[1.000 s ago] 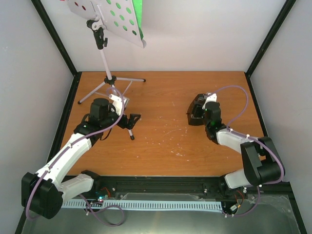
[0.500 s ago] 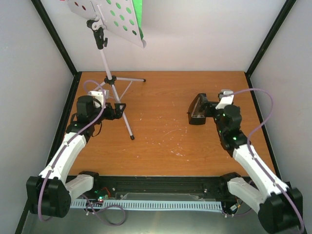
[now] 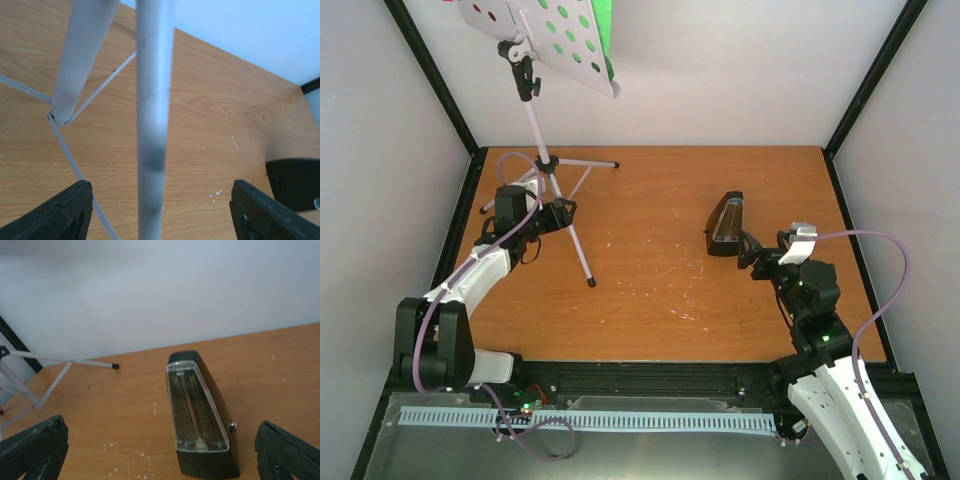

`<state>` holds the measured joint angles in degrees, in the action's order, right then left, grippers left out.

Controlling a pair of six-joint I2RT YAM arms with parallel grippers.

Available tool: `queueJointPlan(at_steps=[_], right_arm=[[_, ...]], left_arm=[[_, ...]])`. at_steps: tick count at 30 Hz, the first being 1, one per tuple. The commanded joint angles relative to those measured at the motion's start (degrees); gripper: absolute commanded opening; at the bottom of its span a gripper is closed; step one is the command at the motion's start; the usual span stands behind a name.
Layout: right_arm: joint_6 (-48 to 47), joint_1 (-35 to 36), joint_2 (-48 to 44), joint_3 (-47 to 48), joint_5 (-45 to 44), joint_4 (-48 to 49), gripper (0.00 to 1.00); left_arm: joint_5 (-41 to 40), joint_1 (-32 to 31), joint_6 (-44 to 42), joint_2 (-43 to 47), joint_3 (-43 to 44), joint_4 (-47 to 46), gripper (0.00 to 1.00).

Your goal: Pack up the instrument practice props

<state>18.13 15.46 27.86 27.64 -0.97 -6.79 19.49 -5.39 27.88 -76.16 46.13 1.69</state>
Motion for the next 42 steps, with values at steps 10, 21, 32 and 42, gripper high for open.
queueJointPlan(at_steps=[10, 21, 32, 42], right_arm=[[2.4, -0.3, -3.7, -2.7, 3.5, -5.8, 1.00], [1.0, -0.3, -4.0, 0.9, 4.4, -10.4, 1.00], [2.3, -0.3, -1.8, 1.5, 16.8, -7.4, 1.00], [8.4, -0.2, 6.2, 3.4, 38.0, 5.0, 1.00]], left_arm=[[-0.8, 0.3, -3.8, -7.0, 4.1, -4.7, 0.38], [4.0, 0.2, -7.2, 0.3, -2.0, -3.2, 0.00], [15.9, -6.2, -10.7, 11.0, -6.9, 5.1, 0.00], [27.5, -8.8, -16.1, 10.4, -5.6, 14.1, 0.00]])
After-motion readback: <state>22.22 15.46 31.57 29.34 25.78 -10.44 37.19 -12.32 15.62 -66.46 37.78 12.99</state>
